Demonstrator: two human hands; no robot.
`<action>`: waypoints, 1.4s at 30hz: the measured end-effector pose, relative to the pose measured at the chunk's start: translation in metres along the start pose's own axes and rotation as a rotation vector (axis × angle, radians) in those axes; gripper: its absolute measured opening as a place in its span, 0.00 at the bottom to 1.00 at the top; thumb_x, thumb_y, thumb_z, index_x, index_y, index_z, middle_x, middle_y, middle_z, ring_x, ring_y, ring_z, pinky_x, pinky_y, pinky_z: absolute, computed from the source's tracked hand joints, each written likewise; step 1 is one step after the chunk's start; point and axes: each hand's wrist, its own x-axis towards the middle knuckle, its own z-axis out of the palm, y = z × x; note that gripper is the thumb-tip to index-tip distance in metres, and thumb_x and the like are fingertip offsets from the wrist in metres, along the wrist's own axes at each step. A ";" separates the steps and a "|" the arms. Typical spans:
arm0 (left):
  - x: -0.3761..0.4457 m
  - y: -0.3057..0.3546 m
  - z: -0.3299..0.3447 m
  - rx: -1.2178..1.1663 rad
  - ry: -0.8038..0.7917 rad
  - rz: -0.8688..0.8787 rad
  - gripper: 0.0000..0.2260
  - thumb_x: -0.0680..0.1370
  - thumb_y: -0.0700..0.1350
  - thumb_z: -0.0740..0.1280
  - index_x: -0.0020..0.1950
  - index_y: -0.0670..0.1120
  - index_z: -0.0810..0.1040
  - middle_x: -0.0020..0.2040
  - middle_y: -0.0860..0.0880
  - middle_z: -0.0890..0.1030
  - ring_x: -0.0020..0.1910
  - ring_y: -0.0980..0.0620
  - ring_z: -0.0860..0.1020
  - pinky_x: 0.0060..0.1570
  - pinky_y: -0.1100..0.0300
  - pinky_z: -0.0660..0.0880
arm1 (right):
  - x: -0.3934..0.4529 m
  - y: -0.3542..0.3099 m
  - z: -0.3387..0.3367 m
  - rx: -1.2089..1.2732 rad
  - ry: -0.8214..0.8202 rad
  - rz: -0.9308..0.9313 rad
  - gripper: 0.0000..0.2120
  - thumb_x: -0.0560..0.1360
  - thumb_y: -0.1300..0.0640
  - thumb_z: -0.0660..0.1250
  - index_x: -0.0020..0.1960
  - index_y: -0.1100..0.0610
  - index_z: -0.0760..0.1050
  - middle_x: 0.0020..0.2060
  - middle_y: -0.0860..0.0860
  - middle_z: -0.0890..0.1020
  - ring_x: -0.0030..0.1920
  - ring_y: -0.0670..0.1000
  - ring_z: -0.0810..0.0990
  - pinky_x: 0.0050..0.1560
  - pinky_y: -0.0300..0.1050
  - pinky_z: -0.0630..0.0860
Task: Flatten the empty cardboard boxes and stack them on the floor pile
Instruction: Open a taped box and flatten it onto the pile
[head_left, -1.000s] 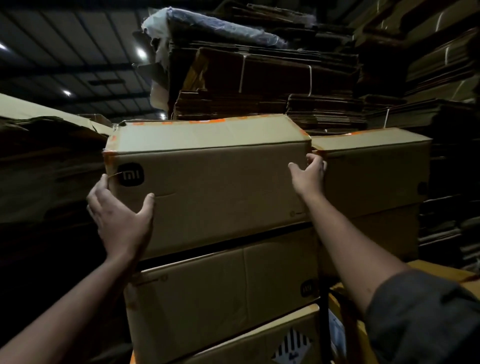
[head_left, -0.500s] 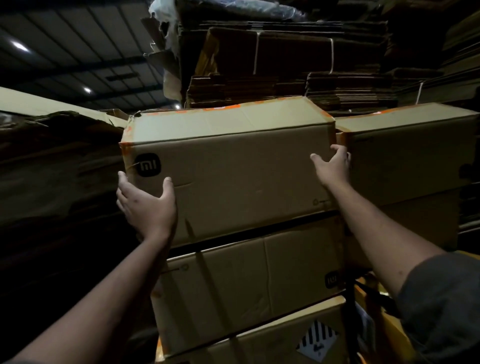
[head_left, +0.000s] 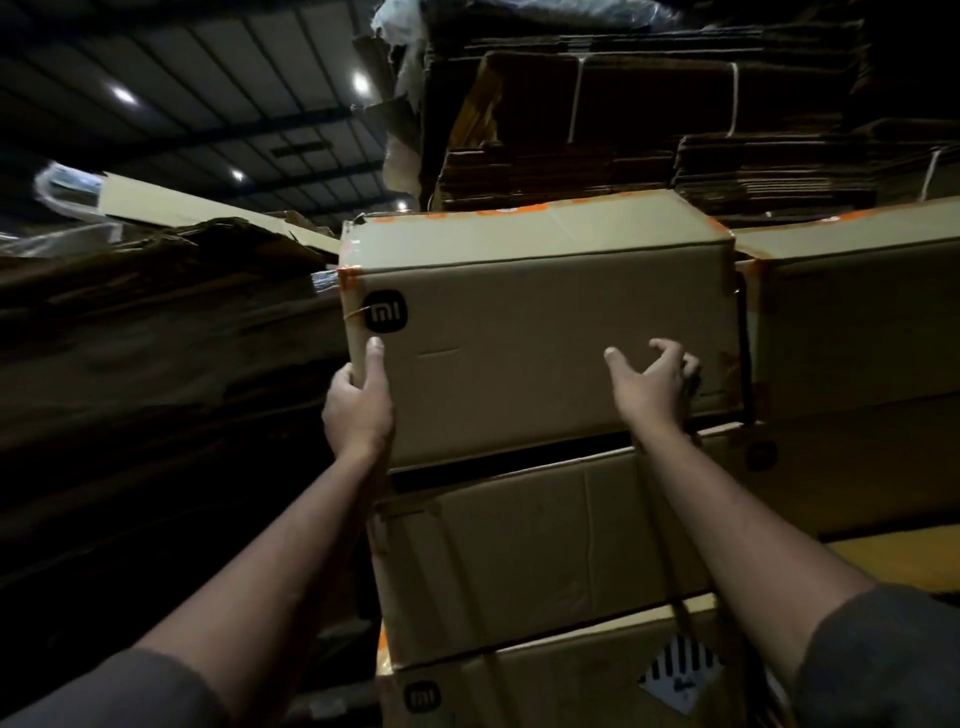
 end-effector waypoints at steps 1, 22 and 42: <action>-0.004 -0.001 -0.001 -0.006 -0.023 0.000 0.26 0.80 0.67 0.58 0.57 0.46 0.80 0.53 0.48 0.81 0.56 0.44 0.79 0.59 0.51 0.75 | -0.015 0.002 0.006 0.000 -0.021 0.010 0.27 0.75 0.47 0.72 0.68 0.55 0.68 0.72 0.53 0.63 0.69 0.55 0.66 0.66 0.49 0.65; -0.091 0.009 -0.014 -0.026 0.131 0.202 0.26 0.79 0.61 0.66 0.72 0.50 0.69 0.66 0.49 0.71 0.65 0.50 0.71 0.65 0.46 0.72 | -0.120 -0.036 0.032 0.592 0.010 0.519 0.33 0.73 0.42 0.73 0.68 0.50 0.58 0.65 0.55 0.68 0.66 0.56 0.72 0.58 0.50 0.70; -0.093 0.023 -0.032 -0.202 0.218 0.418 0.03 0.81 0.48 0.69 0.53 0.51 0.82 0.51 0.55 0.80 0.54 0.57 0.80 0.54 0.55 0.81 | -0.114 -0.026 0.001 0.925 -0.374 0.673 0.44 0.69 0.23 0.60 0.79 0.42 0.58 0.80 0.50 0.59 0.79 0.57 0.54 0.75 0.66 0.46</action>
